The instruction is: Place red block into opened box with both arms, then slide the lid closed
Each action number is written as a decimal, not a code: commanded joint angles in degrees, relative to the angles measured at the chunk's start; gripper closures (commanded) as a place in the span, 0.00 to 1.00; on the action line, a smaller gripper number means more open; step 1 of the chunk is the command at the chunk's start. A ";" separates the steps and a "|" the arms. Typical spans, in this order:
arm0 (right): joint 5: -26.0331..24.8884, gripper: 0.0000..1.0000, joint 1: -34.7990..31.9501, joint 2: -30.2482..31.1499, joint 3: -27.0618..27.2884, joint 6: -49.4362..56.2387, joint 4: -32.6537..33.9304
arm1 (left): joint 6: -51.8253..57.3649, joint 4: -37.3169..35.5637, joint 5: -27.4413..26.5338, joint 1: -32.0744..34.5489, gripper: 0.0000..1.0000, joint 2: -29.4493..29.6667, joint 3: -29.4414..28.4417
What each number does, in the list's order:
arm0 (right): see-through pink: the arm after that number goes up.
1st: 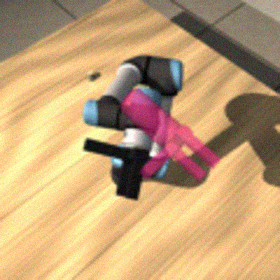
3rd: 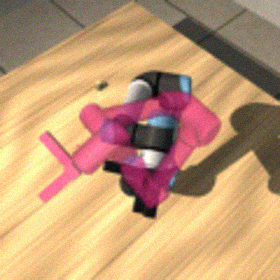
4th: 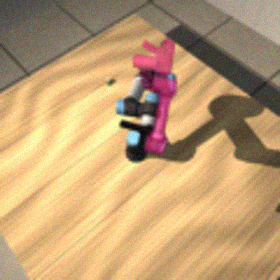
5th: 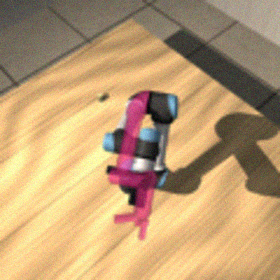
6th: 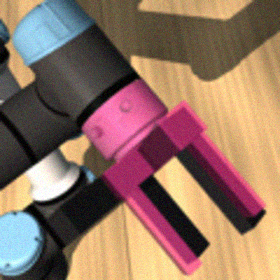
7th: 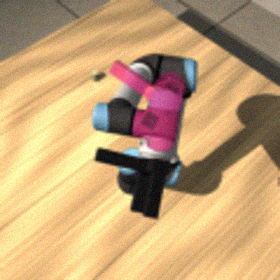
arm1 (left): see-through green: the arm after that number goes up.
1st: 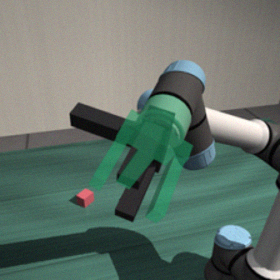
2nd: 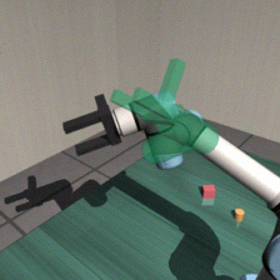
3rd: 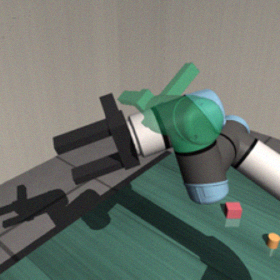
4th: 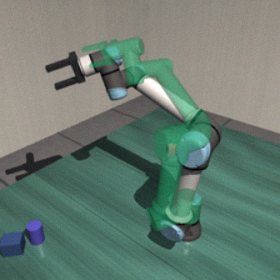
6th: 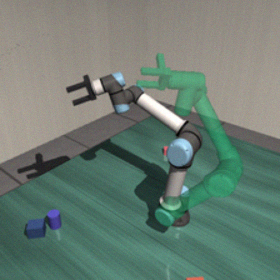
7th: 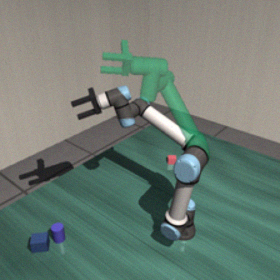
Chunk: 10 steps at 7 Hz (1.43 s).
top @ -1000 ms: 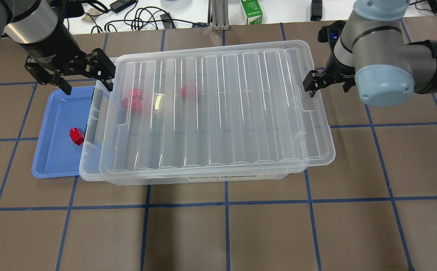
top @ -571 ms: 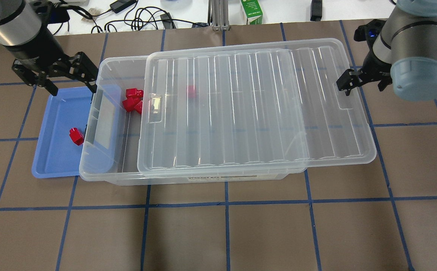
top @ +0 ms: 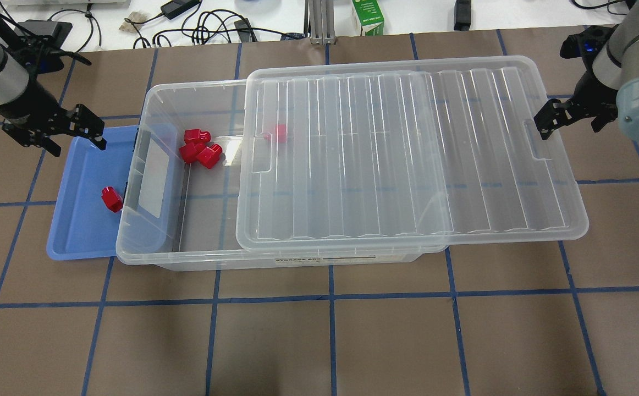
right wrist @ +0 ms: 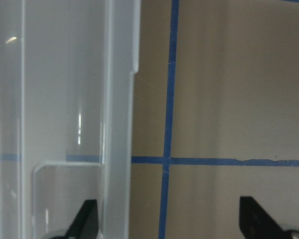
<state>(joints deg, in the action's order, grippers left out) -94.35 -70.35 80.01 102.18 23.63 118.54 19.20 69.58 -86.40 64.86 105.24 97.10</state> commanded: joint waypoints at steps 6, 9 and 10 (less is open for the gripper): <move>0.84 0.00 -2.58 6.19 -10.20 -1.12 -17.40 | -9.53 -21.86 1.32 -3.87 0.00 7.61 13.28; 4.79 0.00 -7.41 14.63 -10.78 -9.97 -27.31 | -8.66 -21.15 0.97 -3.87 0.80 7.70 13.03; 4.62 0.00 -12.48 14.65 -10.60 -17.58 -26.96 | -8.56 -20.89 1.40 -3.78 0.91 7.70 13.20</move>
<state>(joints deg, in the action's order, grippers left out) -89.98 -77.91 93.53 91.29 13.76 92.24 10.33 48.44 -85.35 61.02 112.93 110.24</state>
